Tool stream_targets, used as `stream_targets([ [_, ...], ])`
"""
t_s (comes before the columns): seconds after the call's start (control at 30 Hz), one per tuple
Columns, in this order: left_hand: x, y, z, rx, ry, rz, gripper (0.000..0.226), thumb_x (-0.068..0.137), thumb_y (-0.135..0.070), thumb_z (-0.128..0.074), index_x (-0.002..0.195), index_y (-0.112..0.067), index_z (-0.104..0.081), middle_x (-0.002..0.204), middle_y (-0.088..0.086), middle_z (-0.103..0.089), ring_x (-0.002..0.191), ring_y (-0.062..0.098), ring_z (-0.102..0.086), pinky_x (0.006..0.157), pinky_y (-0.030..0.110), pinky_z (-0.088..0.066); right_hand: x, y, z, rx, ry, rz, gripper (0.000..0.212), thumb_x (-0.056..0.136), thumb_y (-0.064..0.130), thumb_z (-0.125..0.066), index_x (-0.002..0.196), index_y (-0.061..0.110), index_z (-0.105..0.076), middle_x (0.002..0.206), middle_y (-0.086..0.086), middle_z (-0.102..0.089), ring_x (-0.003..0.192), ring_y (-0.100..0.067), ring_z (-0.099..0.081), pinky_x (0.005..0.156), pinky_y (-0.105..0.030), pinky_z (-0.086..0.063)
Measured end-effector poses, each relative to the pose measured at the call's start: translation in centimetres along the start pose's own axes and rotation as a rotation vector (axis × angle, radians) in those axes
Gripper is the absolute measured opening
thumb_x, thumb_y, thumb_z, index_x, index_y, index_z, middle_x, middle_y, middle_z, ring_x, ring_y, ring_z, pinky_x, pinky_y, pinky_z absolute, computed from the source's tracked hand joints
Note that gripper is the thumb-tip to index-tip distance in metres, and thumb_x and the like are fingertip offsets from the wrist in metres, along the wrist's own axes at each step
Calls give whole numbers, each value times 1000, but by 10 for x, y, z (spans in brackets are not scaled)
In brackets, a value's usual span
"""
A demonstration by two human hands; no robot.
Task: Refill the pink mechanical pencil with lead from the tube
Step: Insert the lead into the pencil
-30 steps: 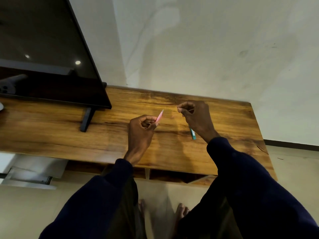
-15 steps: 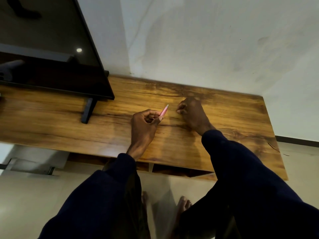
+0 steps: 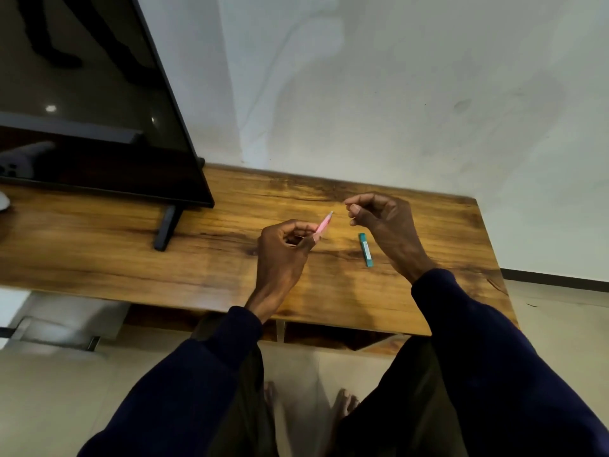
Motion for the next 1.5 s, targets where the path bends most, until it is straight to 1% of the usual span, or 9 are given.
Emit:
stream_targets([
  [0.17, -5, -24, -7, 0, 23, -63, 21, 87, -14, -82, 107, -19, -79, 94, -12, -77, 88, -1, -72, 76, 13, -57, -8, 21, 10, -85, 45, 68, 9, 97, 5, -67, 105, 2, -71, 90, -12, -75, 78, -12, -71, 69, -23, -59],
  [0.27, -7, -34, -9, 8, 25, -91, 21, 86, -15, -82, 106, -19, -79, 93, -12, -77, 88, 0, -73, 75, 13, -57, -13, 32, 16, -143, 40, 124, 11, 95, 7, -71, 104, 1, -70, 86, -9, -75, 74, -14, -72, 66, -23, -59],
  [0.37, -9, -38, -12, 2, 30, -95, 20, 86, -15, -82, 106, -18, -80, 94, -10, -78, 87, 2, -73, 74, 13, -57, -16, 36, 23, -177, 7, 145, 11, 93, 9, -74, 101, 3, -74, 83, -6, -77, 71, -15, -74, 63, -21, -59],
  [0.5, -9, -39, -13, 2, 34, -97, 22, 86, -15, -82, 107, -18, -79, 95, -9, -78, 88, 2, -74, 74, 14, -58, -14, 36, 26, -208, -17, 129, 11, 92, 11, -75, 102, 7, -78, 86, -2, -78, 72, -10, -73, 64, -19, -58],
  [0.6, -10, -39, -13, -6, 31, -98, 22, 86, -15, -82, 108, -16, -80, 96, -7, -79, 87, 3, -74, 74, 14, -57, -10, 36, 25, -236, 3, 113, 14, 96, 9, -70, 106, 9, -79, 92, 0, -78, 72, -4, -70, 67, -16, -56],
  [0.73, -9, -37, -14, 2, 34, -97, 23, 86, -16, -83, 109, -18, -79, 95, -10, -78, 87, 2, -73, 74, 14, -57, -8, 41, 17, -259, 71, 120, 19, 100, 2, -62, 108, 8, -78, 92, -3, -76, 80, -6, -70, 70, -17, -58],
  [1.0, -10, -36, -15, 5, 31, -105, 23, 86, -15, -83, 108, -19, -79, 94, -14, -77, 87, 1, -73, 74, 16, -59, -5, 47, 12, -336, 111, 121, 15, 97, 6, -67, 101, 17, -75, 86, 7, -74, 73, 0, -70, 67, -14, -56],
  [1.23, -10, -36, -14, 1, 34, -114, 23, 86, -14, -82, 108, -19, -78, 93, -14, -76, 87, 2, -73, 75, 17, -59, -6, 53, 9, -378, 130, 133, 16, 97, 6, -66, 101, 18, -75, 85, 10, -73, 70, 1, -68, 67, -13, -55],
  [1.5, -9, -37, -13, 11, 32, -110, 22, 86, -14, -82, 107, -19, -78, 92, -15, -76, 87, 3, -73, 74, 14, -57, -6, 57, 3, -420, 161, 151, 16, 97, 7, -66, 104, 15, -78, 87, 12, -71, 70, 3, -67, 66, -12, -54],
])
Point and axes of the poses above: each hand's wrist, its own x-axis towards the middle knuckle, its own z-axis out of the back of the hand, y = z × x, the point moved 8 cm from there along x, towards the middle knuckle
